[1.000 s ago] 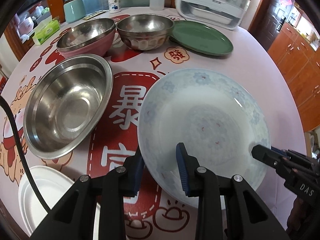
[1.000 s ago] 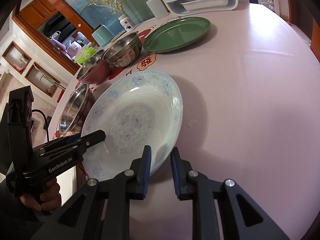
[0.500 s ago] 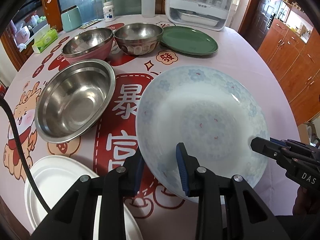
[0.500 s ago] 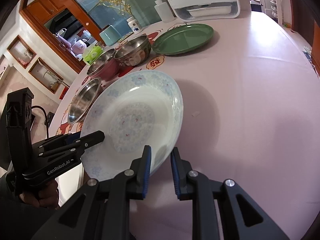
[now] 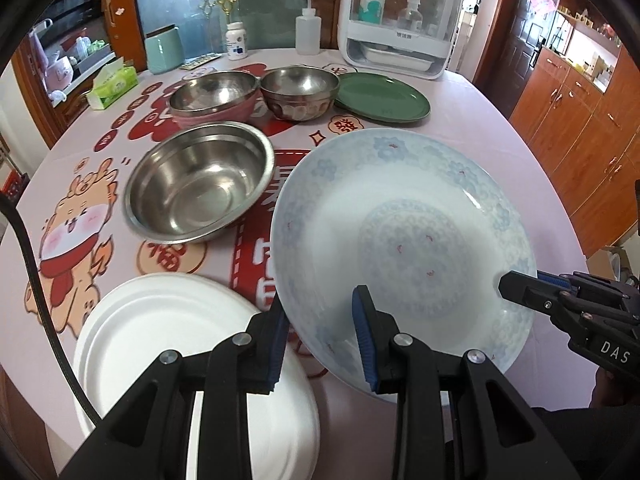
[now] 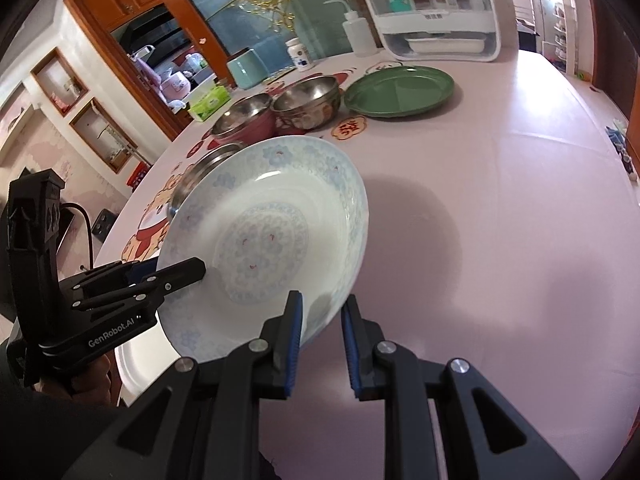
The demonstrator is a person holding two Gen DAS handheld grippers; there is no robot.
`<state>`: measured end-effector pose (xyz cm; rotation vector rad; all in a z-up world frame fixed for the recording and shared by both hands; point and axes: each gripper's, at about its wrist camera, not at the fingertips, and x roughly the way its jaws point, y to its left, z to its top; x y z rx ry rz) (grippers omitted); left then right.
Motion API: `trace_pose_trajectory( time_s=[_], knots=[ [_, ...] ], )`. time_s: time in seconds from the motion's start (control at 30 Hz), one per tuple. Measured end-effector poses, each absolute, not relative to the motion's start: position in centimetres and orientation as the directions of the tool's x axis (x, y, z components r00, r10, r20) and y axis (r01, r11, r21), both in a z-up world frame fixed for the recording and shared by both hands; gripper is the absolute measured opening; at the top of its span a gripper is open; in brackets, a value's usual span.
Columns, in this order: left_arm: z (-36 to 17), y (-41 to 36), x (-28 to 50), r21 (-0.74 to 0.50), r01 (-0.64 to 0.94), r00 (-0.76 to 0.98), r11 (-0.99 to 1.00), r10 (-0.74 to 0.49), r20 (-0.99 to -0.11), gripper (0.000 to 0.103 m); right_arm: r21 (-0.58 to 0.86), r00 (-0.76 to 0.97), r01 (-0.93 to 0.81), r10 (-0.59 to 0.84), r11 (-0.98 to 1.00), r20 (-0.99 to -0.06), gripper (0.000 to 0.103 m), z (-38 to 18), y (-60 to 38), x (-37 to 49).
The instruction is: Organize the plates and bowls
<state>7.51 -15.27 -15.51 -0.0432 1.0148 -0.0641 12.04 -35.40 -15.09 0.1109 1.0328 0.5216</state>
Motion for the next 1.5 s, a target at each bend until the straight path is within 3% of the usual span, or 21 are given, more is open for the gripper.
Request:
trace_pose_trajectory(
  time_s=[0.73, 1.5],
  knots=[
    [-14.7, -7.6, -1.7, -0.032, -0.070, 0.509, 0.997, 0.008, -0.861, 0.030, 0.339, 0.328, -0.466, 0.516, 0.817, -0.791, 0.019, -15.1, -27.6, 5.7],
    [-18.1, -0.7, -2.3, -0.061, -0.122, 0.368, 0.991, -0.012, -0.930, 0.030, 0.316, 0.203, -0.484, 0.456, 0.816, -0.867, 0.019, -18.2, -19.7, 5.8]
  ],
)
